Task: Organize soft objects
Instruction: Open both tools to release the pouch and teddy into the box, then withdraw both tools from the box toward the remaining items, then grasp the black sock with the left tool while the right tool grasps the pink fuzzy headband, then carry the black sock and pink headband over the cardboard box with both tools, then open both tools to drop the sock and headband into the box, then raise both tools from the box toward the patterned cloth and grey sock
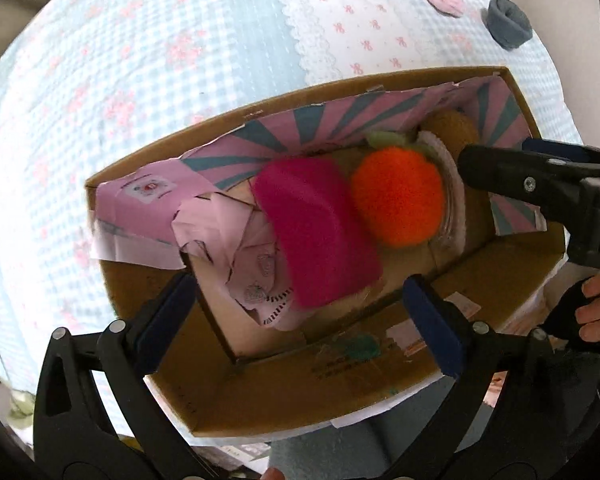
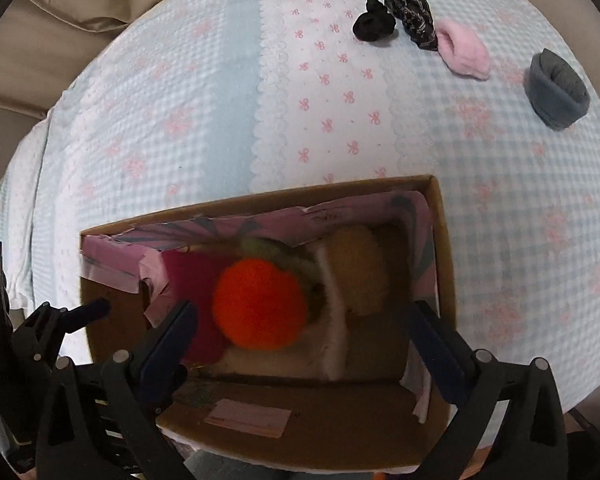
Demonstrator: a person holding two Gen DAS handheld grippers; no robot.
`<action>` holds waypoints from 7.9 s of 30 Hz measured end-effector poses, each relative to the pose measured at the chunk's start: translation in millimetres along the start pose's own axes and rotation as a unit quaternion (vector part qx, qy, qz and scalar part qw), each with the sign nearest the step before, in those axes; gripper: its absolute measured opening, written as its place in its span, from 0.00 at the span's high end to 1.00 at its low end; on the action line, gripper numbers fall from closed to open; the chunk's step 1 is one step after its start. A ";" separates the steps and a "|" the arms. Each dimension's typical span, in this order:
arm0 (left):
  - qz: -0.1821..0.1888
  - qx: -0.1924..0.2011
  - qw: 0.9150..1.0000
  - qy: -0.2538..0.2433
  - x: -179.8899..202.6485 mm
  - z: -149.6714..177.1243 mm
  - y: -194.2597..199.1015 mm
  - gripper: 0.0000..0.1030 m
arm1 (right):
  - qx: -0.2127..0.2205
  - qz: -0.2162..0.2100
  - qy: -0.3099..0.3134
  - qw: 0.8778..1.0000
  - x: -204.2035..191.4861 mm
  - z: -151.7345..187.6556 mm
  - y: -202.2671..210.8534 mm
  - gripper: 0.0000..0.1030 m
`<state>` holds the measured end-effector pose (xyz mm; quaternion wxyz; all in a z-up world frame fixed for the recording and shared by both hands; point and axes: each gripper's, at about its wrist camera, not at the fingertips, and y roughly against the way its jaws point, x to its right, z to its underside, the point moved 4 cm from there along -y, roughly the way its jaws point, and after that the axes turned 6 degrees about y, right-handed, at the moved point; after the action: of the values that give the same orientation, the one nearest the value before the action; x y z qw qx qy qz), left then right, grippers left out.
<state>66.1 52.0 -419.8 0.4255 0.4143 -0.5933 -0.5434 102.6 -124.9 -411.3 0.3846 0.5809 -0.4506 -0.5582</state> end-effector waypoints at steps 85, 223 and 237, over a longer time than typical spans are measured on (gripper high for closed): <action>0.069 0.148 0.986 0.030 122.5 -306.6 37.8 0.01 | 0.161 0.076 0.106 0.978 154.8 -169.7 70.7 0.00; 0.025 0.088 0.995 0.024 -39.9 24.9 57.1 0.00 | 0.078 0.015 0.024 0.997 -62.7 35.8 33.7 0.00; 0.014 0.143 0.988 0.061 -36.0 41.4 136.1 0.00 | 0.124 0.038 0.051 0.990 -80.6 41.4 113.3 0.00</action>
<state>33.2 107.5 -288.0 0.4051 0.4945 -0.6437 -0.4208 53.1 -79.6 -282.7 0.3530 0.6346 -0.5176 -0.4526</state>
